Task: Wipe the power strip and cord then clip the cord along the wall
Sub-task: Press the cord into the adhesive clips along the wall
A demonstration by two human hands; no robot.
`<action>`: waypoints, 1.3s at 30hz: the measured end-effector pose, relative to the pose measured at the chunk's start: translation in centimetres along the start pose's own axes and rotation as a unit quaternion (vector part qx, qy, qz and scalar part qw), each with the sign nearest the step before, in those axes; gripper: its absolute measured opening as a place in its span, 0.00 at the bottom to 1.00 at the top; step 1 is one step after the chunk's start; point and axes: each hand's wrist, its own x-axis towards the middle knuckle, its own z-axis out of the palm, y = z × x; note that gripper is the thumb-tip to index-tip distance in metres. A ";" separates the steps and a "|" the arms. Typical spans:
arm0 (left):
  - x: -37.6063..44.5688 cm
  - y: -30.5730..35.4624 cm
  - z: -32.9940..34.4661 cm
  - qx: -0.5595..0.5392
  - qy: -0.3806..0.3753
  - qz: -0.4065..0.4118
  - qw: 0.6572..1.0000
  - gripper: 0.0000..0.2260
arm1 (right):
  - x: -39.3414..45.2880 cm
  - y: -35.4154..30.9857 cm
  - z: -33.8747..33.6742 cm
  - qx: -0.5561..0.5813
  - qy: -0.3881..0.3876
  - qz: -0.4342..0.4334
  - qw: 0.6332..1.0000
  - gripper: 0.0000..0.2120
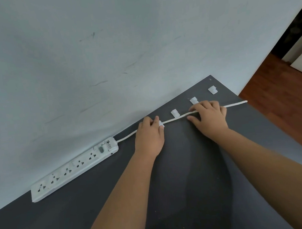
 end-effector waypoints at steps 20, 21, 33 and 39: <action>6.4 4.4 1.1 -0.044 -0.034 0.016 0.998 0.11 | 3.6 -0.3 -0.8 -0.077 -0.027 -0.014 0.997 0.13; 6.2 4.5 1.4 -0.028 -0.021 0.019 0.999 0.11 | 3.7 -0.4 -0.9 -0.091 -0.034 -0.016 0.995 0.13; 5.7 4.8 2.3 0.036 0.041 0.013 0.998 0.12 | 3.9 -0.9 -0.9 -0.115 -0.042 -0.008 0.992 0.13; 4.4 3.7 2.9 0.023 0.080 0.041 0.996 0.10 | 4.8 -1.2 -1.3 -0.074 -0.062 0.020 0.995 0.13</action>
